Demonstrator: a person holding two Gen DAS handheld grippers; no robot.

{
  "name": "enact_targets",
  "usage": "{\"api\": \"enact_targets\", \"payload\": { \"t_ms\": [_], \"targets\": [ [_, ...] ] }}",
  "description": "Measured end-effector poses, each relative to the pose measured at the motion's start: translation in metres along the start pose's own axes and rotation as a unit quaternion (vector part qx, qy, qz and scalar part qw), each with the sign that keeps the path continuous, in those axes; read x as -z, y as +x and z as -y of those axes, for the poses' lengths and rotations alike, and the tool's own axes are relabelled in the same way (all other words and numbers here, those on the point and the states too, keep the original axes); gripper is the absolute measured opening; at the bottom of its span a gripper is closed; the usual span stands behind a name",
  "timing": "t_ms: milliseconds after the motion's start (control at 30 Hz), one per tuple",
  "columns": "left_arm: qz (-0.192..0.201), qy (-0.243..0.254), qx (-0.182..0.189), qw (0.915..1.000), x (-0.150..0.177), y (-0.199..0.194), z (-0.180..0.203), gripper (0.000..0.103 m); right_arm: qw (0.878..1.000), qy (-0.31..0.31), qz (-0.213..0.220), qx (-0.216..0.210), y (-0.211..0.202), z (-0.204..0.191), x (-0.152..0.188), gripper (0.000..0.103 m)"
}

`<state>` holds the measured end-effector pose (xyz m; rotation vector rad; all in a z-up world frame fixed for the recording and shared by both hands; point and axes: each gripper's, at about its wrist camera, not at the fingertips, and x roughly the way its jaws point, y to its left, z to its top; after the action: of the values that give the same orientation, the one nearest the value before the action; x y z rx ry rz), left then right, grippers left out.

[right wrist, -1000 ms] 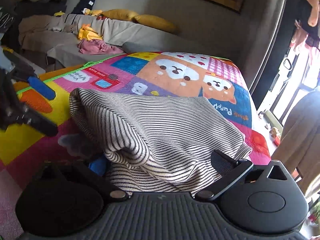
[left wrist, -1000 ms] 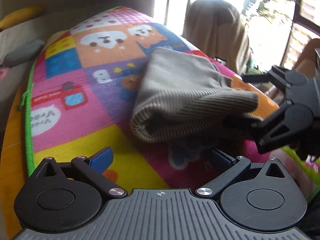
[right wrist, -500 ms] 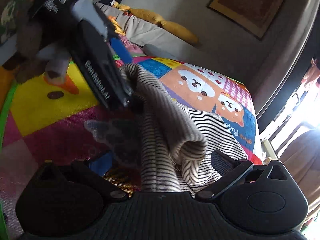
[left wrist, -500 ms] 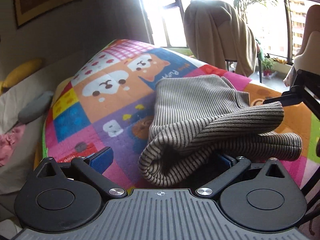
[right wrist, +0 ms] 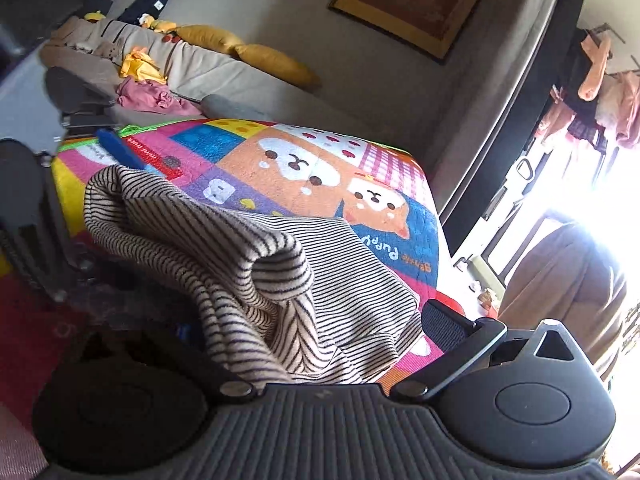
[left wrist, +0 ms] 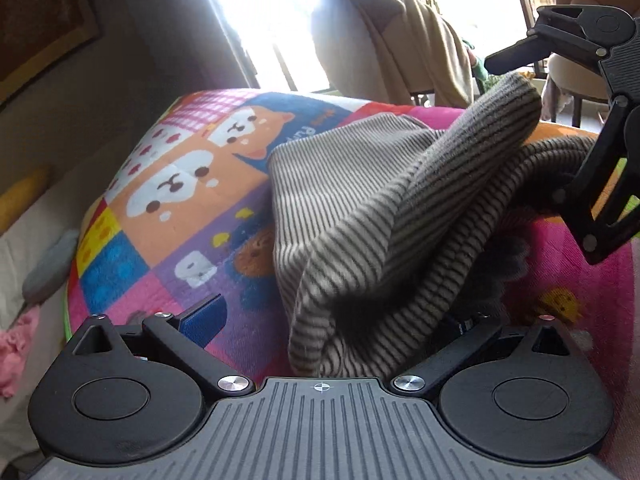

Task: Fold clothes

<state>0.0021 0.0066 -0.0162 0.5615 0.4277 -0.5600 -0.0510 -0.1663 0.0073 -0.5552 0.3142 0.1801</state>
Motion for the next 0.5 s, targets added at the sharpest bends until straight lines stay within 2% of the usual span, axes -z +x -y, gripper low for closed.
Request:
{"api": "enact_targets", "payload": {
  "t_ms": [67,200,233,300,367,433,500],
  "targets": [
    [0.030,0.014,-0.002,0.9994,-0.006,0.001,-0.001,0.103,1.000,0.002,0.009,0.012,-0.001,0.005,-0.001,0.103],
    [0.086,0.029,-0.009,0.9959,-0.022,-0.006,-0.007,0.103,0.997,0.068,0.013,0.023,0.004,0.036,-0.006,0.103],
    [0.089,0.030,-0.007,0.9956,-0.028,-0.005,-0.009,0.103,0.996,0.084,0.016,0.013,0.005,0.043,-0.006,0.103],
    [0.093,0.031,0.001,0.9952,-0.038,-0.001,-0.014,0.103,0.995,0.095,0.026,-0.035,0.006,0.048,-0.004,0.103],
    [0.090,0.028,0.023,0.9953,-0.045,0.005,-0.019,0.103,0.993,0.090,0.022,-0.077,0.010,0.044,-0.005,0.103],
    [0.085,0.024,0.045,0.9950,-0.049,0.011,-0.023,0.103,0.991,0.084,0.021,-0.102,0.018,0.041,-0.004,0.103],
    [0.081,0.021,0.066,0.9943,-0.053,0.017,-0.028,0.103,0.989,0.087,0.016,-0.123,0.031,0.042,-0.002,0.091]
  ]
}}
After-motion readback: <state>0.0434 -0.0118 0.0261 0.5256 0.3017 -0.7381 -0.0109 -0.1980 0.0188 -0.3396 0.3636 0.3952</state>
